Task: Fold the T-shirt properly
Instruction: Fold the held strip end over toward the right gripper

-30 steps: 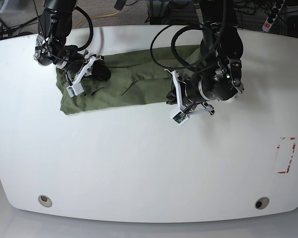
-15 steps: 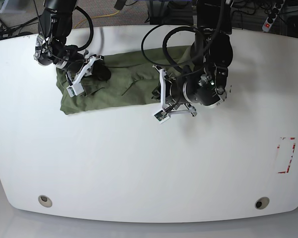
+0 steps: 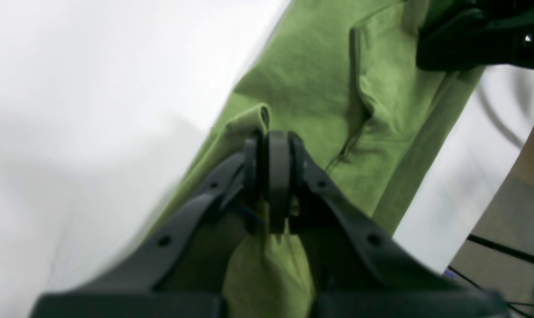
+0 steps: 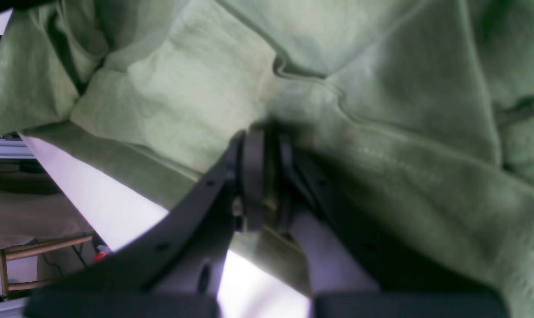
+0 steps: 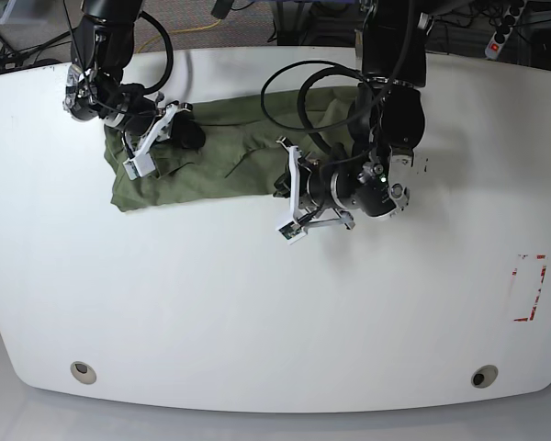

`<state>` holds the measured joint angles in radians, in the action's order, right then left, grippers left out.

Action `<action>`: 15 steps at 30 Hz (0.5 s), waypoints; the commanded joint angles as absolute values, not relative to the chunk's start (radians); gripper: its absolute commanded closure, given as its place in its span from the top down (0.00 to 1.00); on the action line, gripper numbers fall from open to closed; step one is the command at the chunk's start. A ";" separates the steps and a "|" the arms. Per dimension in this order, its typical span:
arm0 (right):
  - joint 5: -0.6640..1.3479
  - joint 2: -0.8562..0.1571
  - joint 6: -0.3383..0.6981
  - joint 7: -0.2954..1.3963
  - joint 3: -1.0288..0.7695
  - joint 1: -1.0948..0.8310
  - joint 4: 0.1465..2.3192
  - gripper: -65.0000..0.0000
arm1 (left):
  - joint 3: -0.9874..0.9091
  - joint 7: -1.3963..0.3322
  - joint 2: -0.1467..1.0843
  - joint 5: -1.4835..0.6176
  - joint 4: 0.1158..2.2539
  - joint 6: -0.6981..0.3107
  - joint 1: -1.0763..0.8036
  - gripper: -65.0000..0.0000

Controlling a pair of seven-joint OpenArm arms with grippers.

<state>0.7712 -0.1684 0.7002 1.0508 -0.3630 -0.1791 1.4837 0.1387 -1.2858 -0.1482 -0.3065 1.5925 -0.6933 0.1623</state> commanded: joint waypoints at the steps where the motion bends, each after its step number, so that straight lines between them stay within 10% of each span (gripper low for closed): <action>1: 0.751 -0.168 0.698 1.069 -0.364 -0.179 1.489 0.05 | 0.165 -1.264 -0.157 -0.323 1.580 -0.698 0.189 0.00; 15: 0.751 -0.148 0.698 1.069 -0.364 -0.173 1.489 0.05 | 0.269 -1.271 -0.157 -0.325 1.741 -0.698 0.185 0.44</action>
